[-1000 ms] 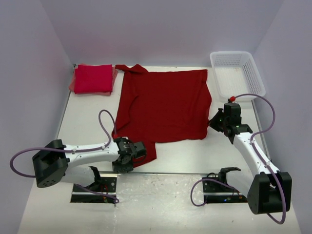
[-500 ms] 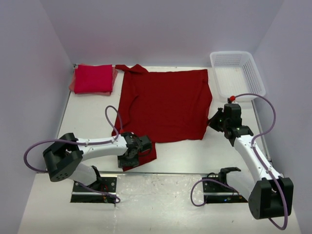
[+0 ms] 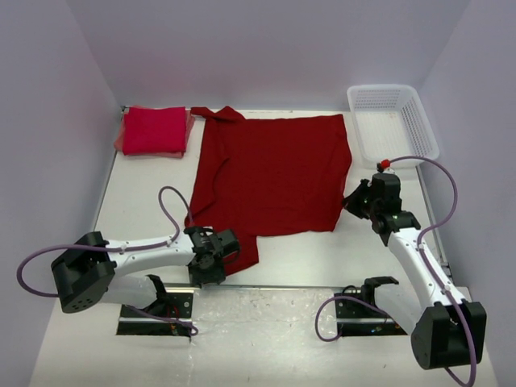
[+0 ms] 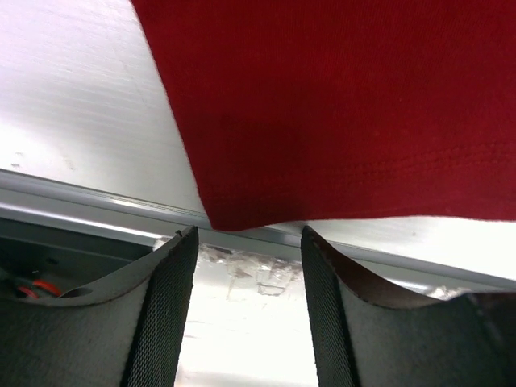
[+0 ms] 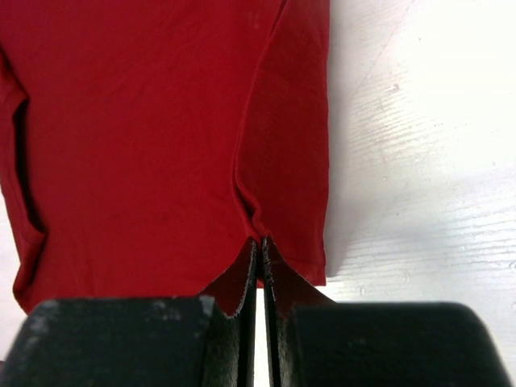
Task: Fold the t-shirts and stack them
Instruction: Flatten out the tshirt
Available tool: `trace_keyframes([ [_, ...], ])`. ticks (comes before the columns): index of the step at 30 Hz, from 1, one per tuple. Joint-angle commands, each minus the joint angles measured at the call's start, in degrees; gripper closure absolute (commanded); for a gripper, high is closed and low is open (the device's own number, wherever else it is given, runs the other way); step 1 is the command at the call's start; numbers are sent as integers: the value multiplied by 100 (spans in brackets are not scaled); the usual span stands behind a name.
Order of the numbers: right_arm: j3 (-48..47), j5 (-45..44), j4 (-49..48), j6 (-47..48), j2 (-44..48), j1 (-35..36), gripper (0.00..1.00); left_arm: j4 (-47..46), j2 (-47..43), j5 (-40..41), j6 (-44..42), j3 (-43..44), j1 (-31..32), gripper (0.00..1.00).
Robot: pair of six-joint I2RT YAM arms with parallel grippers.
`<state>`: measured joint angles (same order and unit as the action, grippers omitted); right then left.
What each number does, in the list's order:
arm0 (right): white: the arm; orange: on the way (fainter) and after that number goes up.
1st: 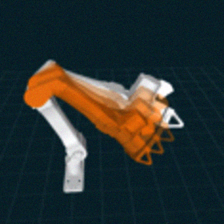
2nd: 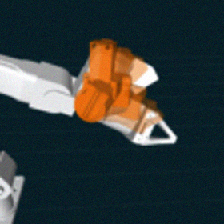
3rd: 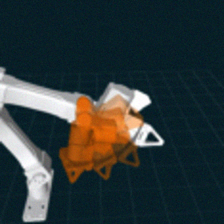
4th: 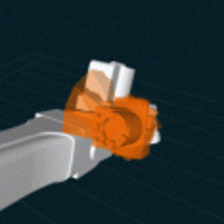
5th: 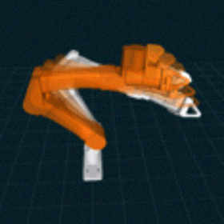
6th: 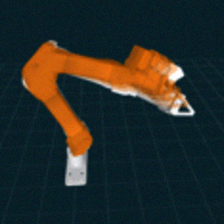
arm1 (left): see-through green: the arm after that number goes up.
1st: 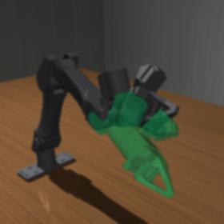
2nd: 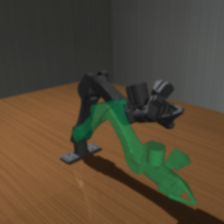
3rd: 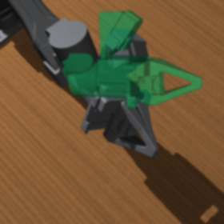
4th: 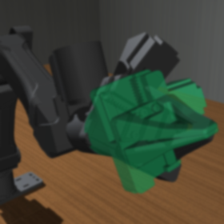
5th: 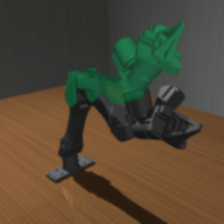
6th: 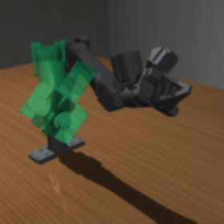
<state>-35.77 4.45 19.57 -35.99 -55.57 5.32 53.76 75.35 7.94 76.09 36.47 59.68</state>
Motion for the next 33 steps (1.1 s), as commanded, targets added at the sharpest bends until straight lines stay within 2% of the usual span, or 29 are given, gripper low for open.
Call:
trace_keyframes([
  [1, 70, 214, -243, 22, 204, 74, 100, -620, -99, -293, 292, -490, -35, 45],
  [4, 88, 267, -279, 30, 205, 170, 100, -954, -135, -303, 362, -675, -35, 46],
  [11, 88, 232, -279, 65, 248, 373, 100, -920, -354, -56, 450, -843, -316, 47],
  [20, 79, 118, -261, 74, 249, 408, 100, -208, -276, 304, 616, 175, -45, 50],
  [25, 88, 179, -287, 74, 196, 417, 100, -146, -214, 313, 845, 369, 245, 50],
  [28, 96, 197, -331, 66, 170, 443, 100, -41, -13, 278, 942, 493, 430, 47],
  [33, 96, 241, -340, 74, 169, 470, 100, 152, -3, 304, 1161, 502, 510, 34],
])
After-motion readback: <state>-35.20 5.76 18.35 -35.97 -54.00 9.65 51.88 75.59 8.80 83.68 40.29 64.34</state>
